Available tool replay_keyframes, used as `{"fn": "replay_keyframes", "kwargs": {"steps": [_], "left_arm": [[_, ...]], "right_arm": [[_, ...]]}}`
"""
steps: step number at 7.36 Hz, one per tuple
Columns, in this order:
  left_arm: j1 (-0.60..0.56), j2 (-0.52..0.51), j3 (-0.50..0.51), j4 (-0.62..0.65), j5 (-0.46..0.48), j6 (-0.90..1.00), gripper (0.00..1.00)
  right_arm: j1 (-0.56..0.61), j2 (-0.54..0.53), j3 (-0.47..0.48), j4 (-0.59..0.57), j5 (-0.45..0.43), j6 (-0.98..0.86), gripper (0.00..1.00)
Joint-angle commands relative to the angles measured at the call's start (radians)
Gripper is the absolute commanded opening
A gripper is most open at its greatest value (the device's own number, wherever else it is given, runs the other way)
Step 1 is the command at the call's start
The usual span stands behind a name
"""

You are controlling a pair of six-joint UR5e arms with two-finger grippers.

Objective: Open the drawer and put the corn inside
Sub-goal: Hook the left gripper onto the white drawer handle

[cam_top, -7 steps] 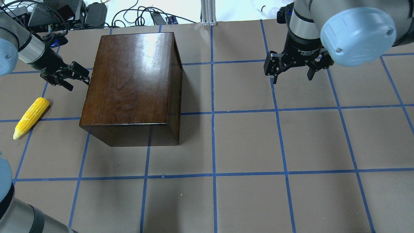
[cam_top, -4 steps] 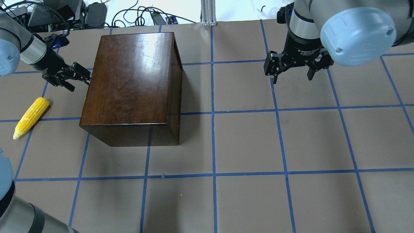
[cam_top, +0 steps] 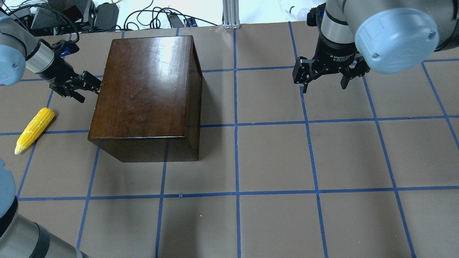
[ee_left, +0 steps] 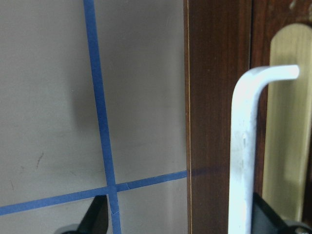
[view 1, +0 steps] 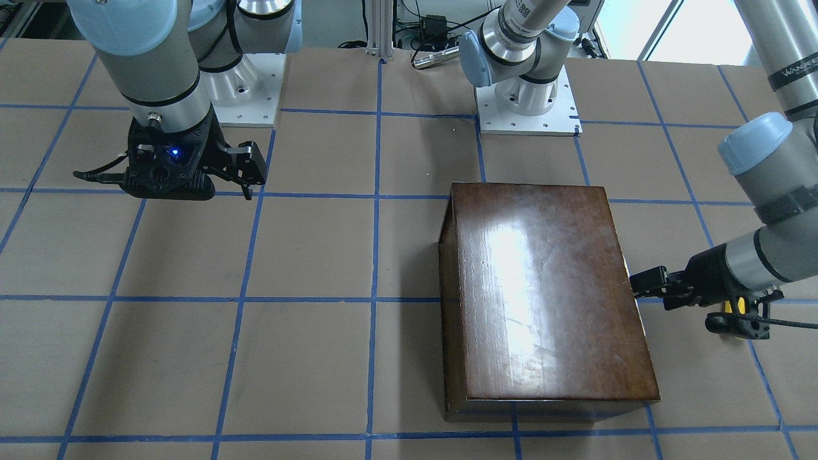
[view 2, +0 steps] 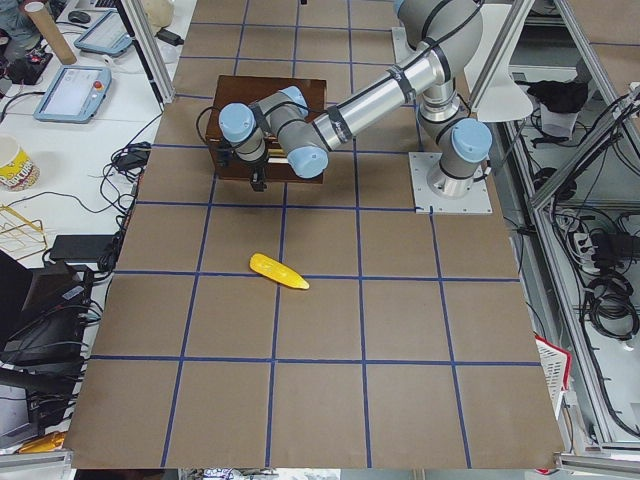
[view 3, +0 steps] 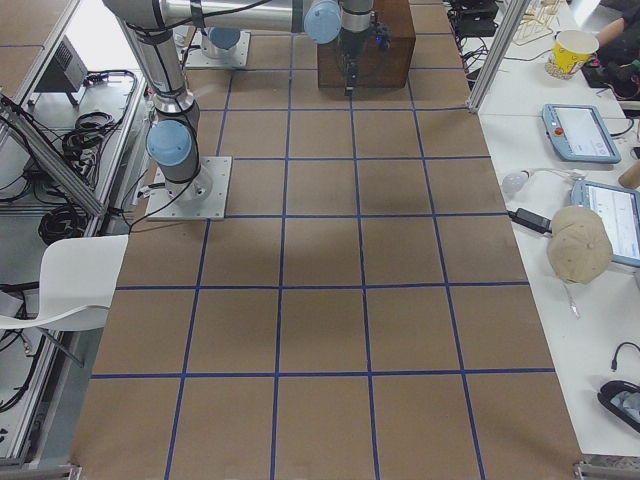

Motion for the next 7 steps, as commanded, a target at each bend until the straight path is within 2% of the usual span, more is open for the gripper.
{"fn": "replay_keyframes", "kwargs": {"steps": [1, 3, 7], "left_arm": [[0.003, -0.004, 0.002, 0.002, 0.0, 0.002, 1.0], [0.006, -0.003, 0.0, 0.047, 0.008, 0.001, 1.0], [0.056, -0.001, 0.002, 0.05, 0.008, 0.02, 1.0]], "right_arm": [[0.0, -0.001, 0.0, 0.0, 0.0, 0.0, 1.0], [0.0, -0.002, 0.0, 0.0, 0.0, 0.0, 1.0], [0.0, 0.0, 0.0, 0.0, 0.002, 0.0, 1.0]]}}
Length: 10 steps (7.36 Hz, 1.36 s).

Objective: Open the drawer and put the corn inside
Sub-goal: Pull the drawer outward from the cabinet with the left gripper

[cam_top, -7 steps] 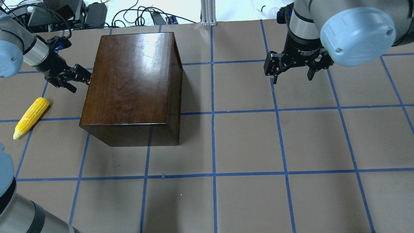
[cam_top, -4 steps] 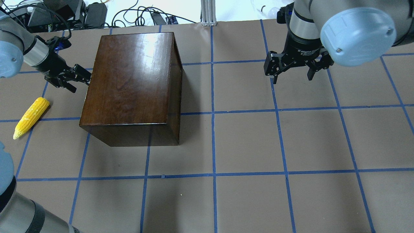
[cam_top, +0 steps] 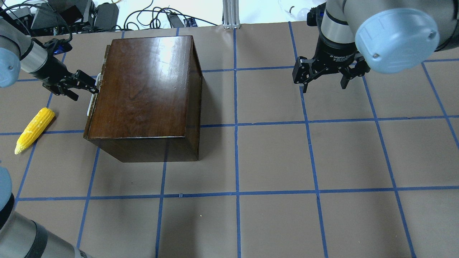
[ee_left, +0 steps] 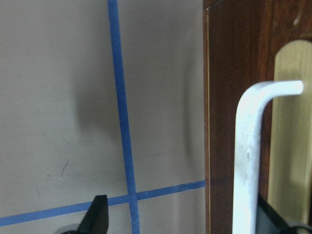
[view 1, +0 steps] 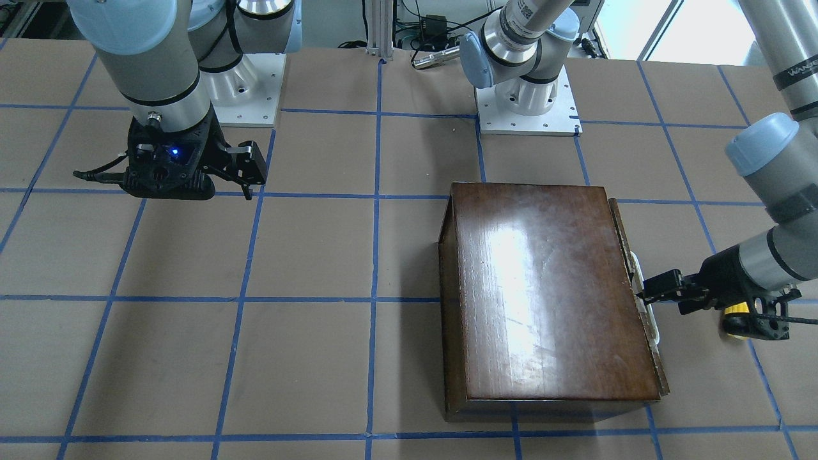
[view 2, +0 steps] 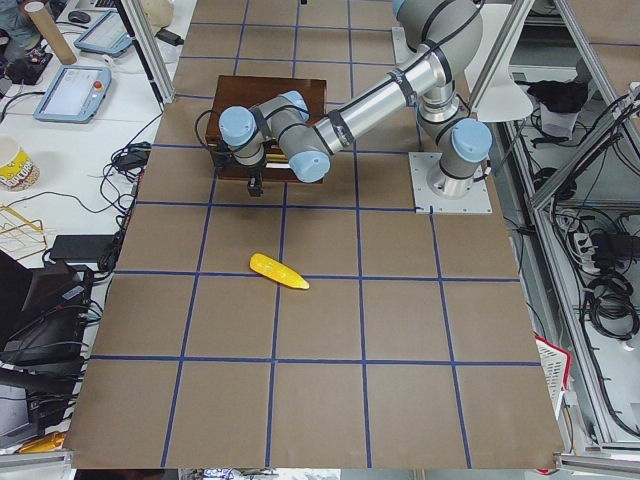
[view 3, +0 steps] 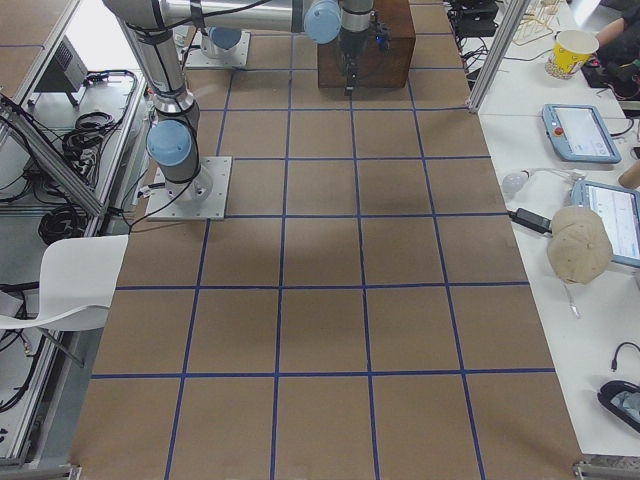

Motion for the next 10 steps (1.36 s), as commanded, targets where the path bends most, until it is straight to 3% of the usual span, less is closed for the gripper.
{"fn": "replay_keyframes", "kwargs": {"steps": [1, 10], "left_arm": [[0.028, -0.003, 0.001, 0.003, -0.001, 0.025, 1.0], [0.128, -0.005, 0.015, 0.0, 0.001, 0.077, 1.0]], "right_arm": [[0.0, -0.001, 0.0, 0.0, -0.001, 0.0, 1.0], [0.0, 0.0, 0.0, 0.0, -0.001, 0.0, 1.0]]}}
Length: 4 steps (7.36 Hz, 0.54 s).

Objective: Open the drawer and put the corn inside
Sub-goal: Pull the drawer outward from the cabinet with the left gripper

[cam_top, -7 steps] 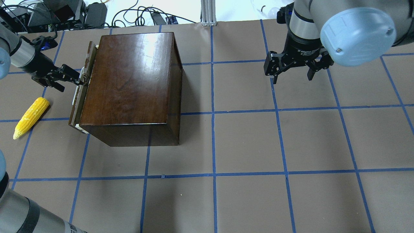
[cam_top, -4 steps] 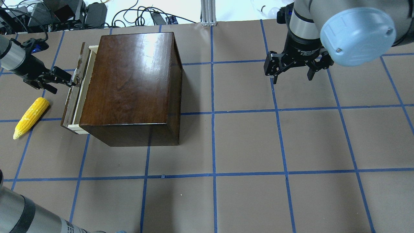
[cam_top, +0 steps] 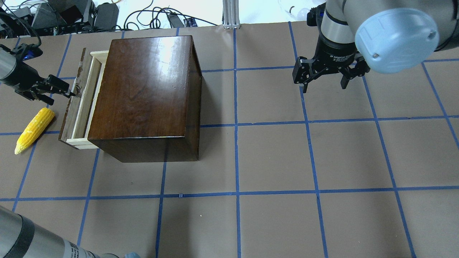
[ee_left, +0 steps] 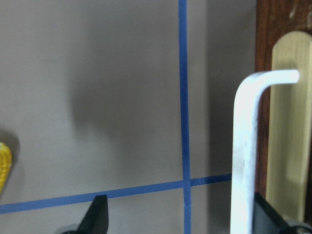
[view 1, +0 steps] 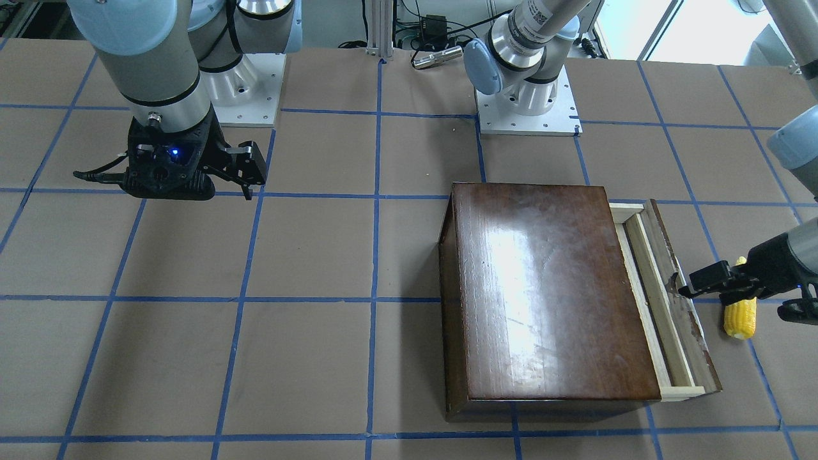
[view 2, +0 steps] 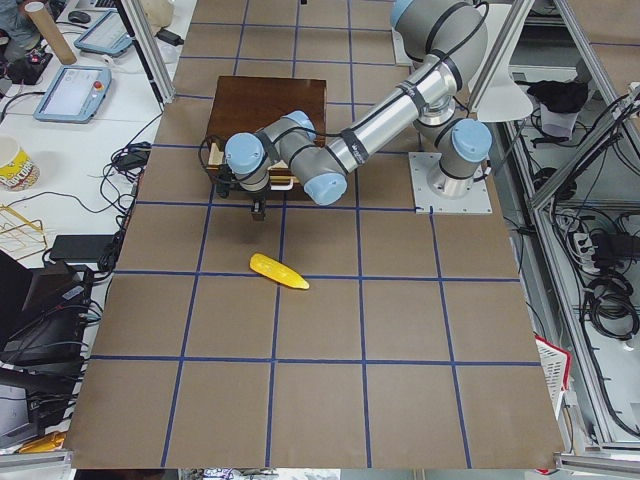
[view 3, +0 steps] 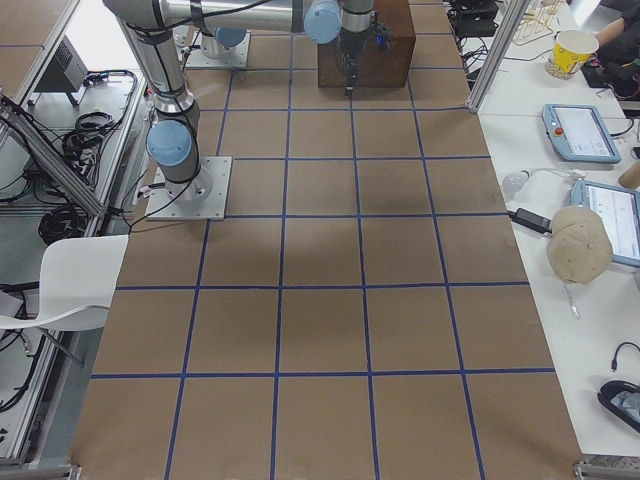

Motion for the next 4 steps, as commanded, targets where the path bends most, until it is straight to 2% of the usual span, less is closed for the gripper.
{"fn": "replay_keyframes", "kwargs": {"steps": [1, 4], "left_arm": [[0.009, 0.0, 0.001, 0.0, 0.0, 0.003, 1.0], [0.01, 0.002, 0.003, 0.0, 0.018, 0.008, 1.0]], "right_arm": [[0.0, -0.001, 0.0, 0.0, 0.0, 0.0, 1.0], [0.0, -0.001, 0.0, 0.0, 0.001, 0.0, 1.0]]}}
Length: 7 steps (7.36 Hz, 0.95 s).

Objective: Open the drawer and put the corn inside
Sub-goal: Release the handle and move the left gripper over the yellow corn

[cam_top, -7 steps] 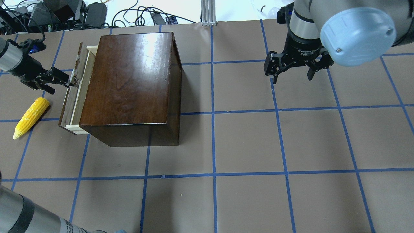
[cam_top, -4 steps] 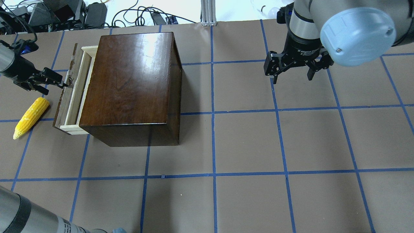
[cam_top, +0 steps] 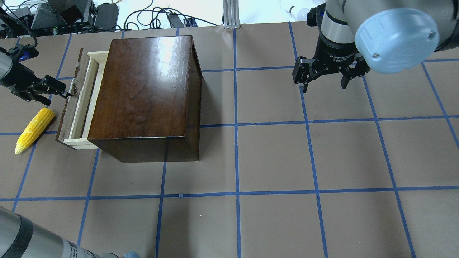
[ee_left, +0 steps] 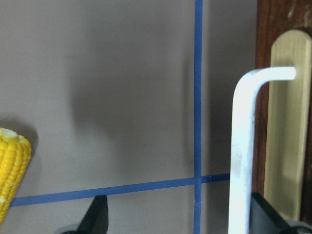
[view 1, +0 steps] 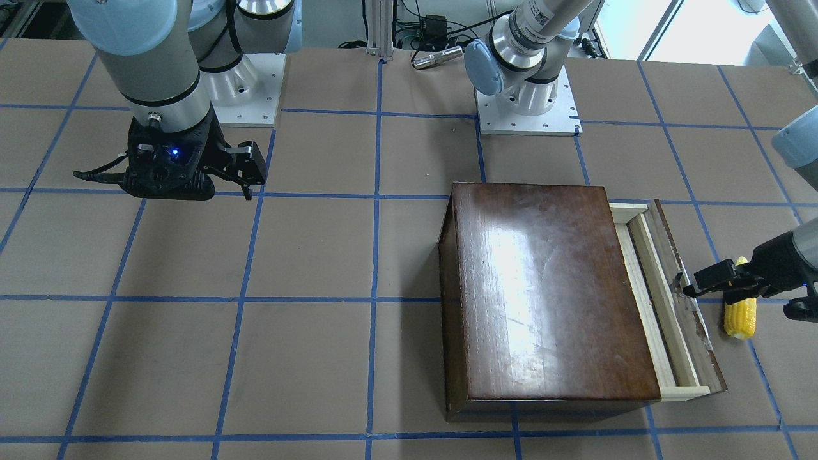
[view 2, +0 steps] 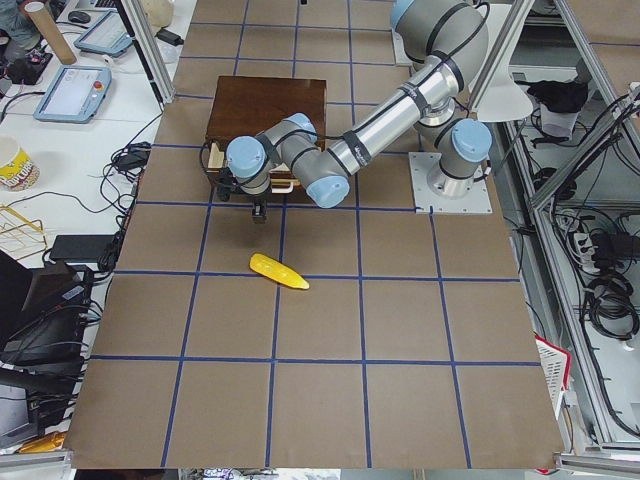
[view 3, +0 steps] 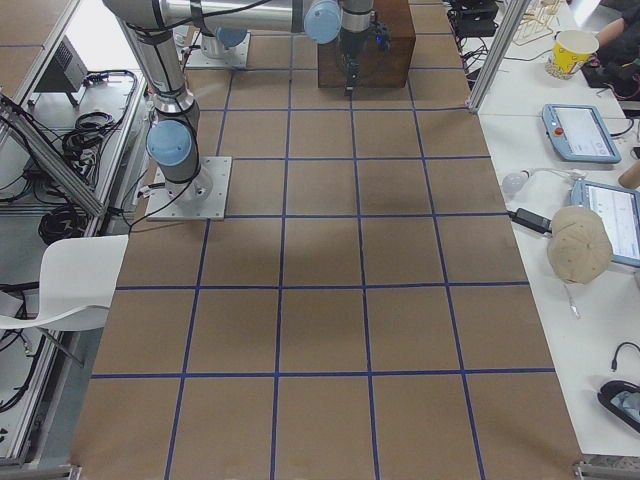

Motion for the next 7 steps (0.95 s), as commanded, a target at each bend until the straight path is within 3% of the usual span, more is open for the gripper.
{"fn": "replay_keyframes", "kwargs": {"steps": [1, 6, 7], "left_arm": [[0.002, 0.001, 0.003, 0.0, 0.013, 0.002, 1.0], [0.009, 0.029, 0.021, -0.014, 0.017, 0.002, 1.0], [0.01, 0.033, 0.03, -0.014, 0.063, 0.006, 1.0]], "right_arm": [[0.0, 0.0, 0.0, 0.0, 0.0, 0.0, 1.0], [0.0, 0.0, 0.0, 0.0, 0.0, 0.0, 1.0], [0.0, -0.001, 0.0, 0.0, 0.0, 0.0, 1.0]]}}
